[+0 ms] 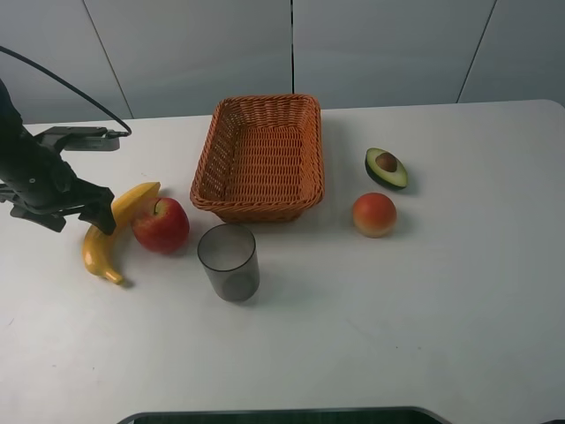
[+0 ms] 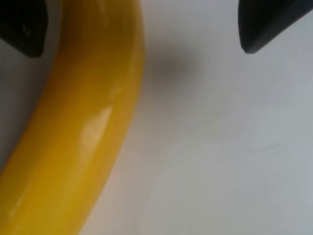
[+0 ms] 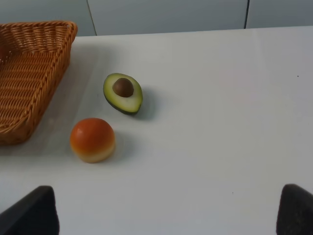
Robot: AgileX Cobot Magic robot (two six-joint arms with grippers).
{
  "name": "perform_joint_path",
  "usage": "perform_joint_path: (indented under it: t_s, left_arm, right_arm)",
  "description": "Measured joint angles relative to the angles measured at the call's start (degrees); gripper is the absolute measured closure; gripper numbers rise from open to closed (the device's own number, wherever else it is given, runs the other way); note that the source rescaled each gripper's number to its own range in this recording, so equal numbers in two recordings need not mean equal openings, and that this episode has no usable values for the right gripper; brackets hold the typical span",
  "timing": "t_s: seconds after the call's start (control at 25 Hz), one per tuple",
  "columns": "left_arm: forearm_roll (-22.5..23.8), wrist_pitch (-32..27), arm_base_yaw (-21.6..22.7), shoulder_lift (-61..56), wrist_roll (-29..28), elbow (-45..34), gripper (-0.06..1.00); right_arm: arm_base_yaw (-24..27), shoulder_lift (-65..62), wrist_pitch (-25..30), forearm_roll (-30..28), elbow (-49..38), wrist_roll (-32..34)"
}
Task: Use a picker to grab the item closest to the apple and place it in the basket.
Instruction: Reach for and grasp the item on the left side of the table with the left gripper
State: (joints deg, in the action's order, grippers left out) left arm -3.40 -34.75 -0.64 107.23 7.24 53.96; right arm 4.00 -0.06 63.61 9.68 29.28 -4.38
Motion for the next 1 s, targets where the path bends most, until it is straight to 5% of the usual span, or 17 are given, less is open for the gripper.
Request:
perform_joint_path:
  t_s: [0.28, 0.88, 1.0]
  left_arm:
    - [-4.30, 2.07, 0.00, 1.81, 3.10, 0.00, -0.06]
    - [-4.80, 10.17, 0.00, 3.29, 3.60, -3.96, -0.06]
    - [-4.80, 10.32, 0.00, 3.29, 3.60, -3.96, 0.01]
  right_arm:
    - [0.00, 0.00, 0.00, 0.00, 0.00, 0.00]
    - [0.00, 0.00, 0.00, 0.00, 0.00, 0.00]
    - [0.00, 0.00, 0.00, 0.00, 0.00, 0.00]
